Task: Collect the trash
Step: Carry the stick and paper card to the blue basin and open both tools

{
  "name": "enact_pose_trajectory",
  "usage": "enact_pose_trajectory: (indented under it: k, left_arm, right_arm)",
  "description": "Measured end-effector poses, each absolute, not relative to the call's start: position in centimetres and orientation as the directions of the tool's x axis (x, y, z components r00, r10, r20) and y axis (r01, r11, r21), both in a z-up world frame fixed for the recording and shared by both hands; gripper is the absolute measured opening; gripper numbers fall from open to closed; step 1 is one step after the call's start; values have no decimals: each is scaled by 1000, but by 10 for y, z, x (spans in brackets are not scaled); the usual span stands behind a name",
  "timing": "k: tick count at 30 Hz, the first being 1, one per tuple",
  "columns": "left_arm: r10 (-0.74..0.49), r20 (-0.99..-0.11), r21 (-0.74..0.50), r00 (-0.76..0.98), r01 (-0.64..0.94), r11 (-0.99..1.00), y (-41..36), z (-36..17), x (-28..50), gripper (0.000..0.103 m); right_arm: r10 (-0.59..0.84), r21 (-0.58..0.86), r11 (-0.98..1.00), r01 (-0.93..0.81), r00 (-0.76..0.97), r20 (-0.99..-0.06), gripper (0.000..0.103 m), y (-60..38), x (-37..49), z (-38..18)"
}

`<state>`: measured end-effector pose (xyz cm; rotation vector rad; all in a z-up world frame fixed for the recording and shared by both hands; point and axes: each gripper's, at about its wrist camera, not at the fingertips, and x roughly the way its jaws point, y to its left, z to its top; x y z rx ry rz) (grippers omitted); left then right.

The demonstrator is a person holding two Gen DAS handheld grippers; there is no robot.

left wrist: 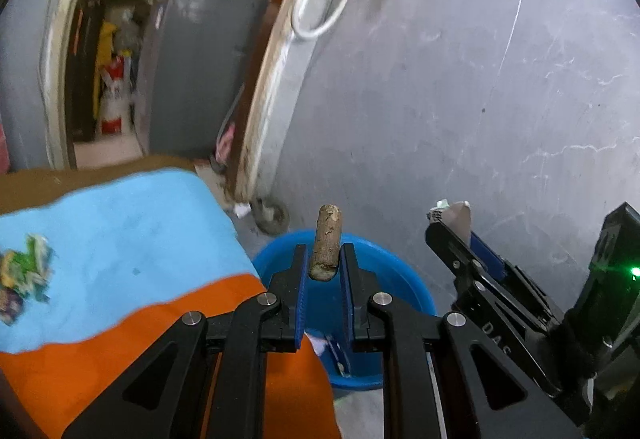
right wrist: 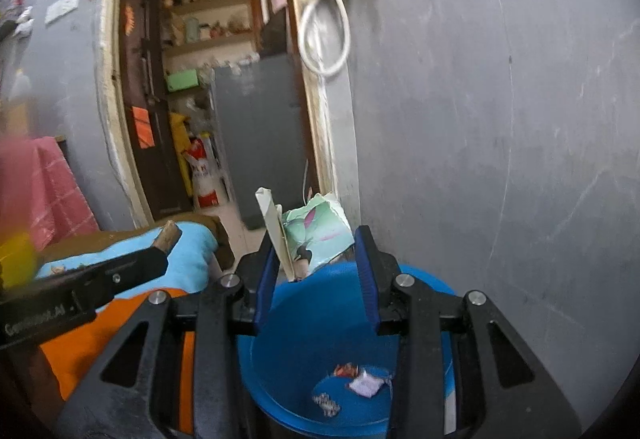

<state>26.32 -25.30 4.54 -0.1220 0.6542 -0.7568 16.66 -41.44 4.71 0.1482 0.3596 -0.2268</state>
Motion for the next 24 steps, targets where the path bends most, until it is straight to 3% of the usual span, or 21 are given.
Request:
enact_pose_trajectory:
  k: [6, 17, 21, 24]
  left_arm:
    - [-653, -581, -336, 485, 588, 735, -270, 22, 272, 12]
    - [-641, -638, -353, 427, 577, 736, -274, 6, 278, 13]
    - [-628, -651, -352, 427, 564, 747, -269, 7, 276, 25]
    - [-633, -642, -368, 433, 551, 749, -260, 9, 276, 27]
  right_arm:
    - [-171, 135, 958, 255, 878, -447, 43, -424, 176, 34]
    - [-156, 135, 958, 251, 858, -489, 45, -425, 186, 30]
    - [-159, 142, 955, 260, 855, -494, 51, -426, 186, 30]
    - [-162, 145, 953, 264, 855, -492, 56, -427, 185, 31]
